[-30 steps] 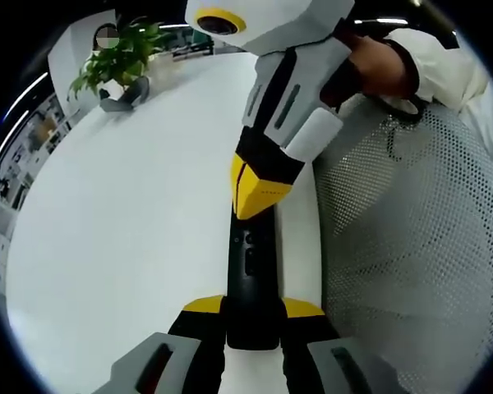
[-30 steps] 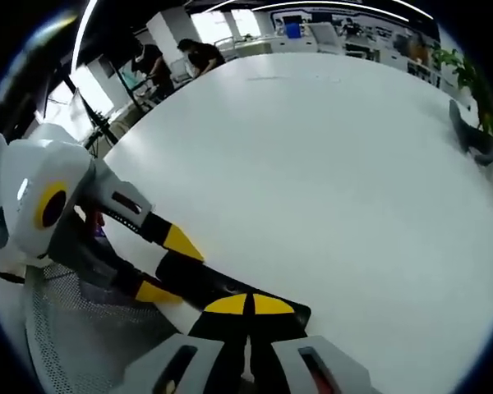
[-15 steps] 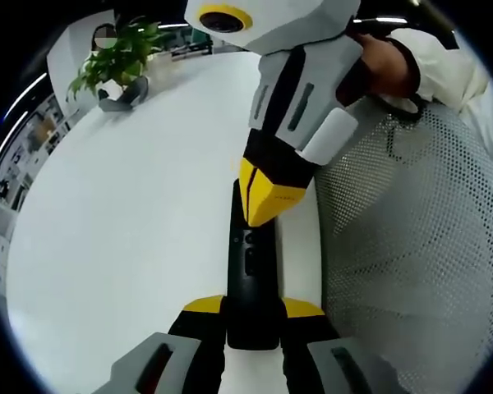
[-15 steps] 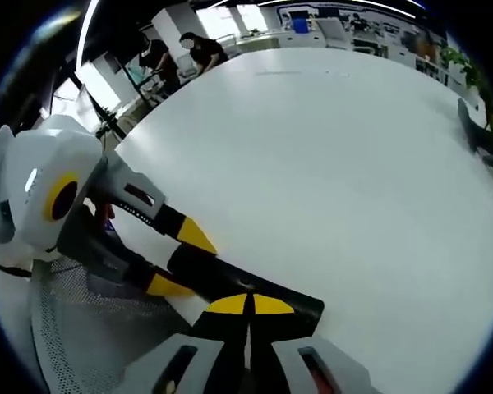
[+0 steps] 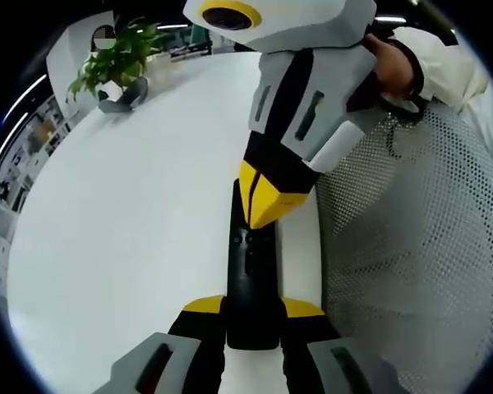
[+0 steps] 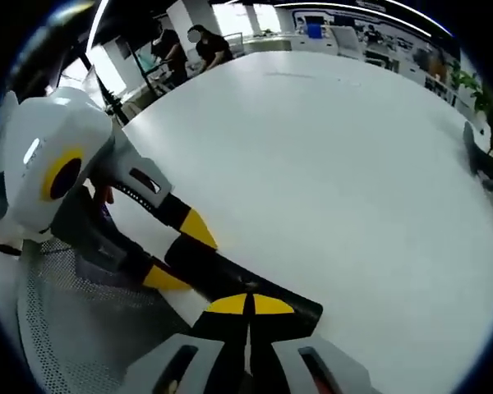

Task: Press the specified remote control buttons in sequence, fully releasing each button before pressing the next.

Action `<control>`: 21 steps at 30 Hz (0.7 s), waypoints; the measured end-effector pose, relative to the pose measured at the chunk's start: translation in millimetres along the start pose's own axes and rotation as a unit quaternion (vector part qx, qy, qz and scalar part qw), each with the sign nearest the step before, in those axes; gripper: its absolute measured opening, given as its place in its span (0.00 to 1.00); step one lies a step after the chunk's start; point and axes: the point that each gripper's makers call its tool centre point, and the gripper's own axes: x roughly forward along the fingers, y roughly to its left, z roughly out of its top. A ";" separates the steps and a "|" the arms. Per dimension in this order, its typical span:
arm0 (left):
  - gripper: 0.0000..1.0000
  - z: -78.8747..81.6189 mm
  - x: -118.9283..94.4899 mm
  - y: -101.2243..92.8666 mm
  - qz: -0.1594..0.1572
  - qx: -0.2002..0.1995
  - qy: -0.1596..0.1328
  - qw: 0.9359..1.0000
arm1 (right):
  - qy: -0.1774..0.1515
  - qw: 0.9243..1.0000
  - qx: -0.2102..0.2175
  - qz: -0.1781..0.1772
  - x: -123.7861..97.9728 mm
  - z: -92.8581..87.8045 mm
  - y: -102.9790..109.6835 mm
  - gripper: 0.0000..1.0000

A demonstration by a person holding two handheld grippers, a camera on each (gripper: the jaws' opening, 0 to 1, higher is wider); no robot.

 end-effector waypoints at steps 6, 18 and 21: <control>0.24 0.0 0.0 -0.3 0.004 -0.002 0.001 1.000 | -0.003 1.000 0.000 -0.003 -1.0 -0.5 -0.4 0.00; 0.24 0.1 0.2 0.0 0.006 -0.011 -0.003 1.000 | -0.008 0.999 0.039 0.013 -2.5 -0.9 -0.2 0.00; 0.24 -0.1 0.2 0.1 0.006 -0.013 -0.007 1.000 | -0.004 0.999 0.037 0.015 -3.2 -2.1 0.7 0.00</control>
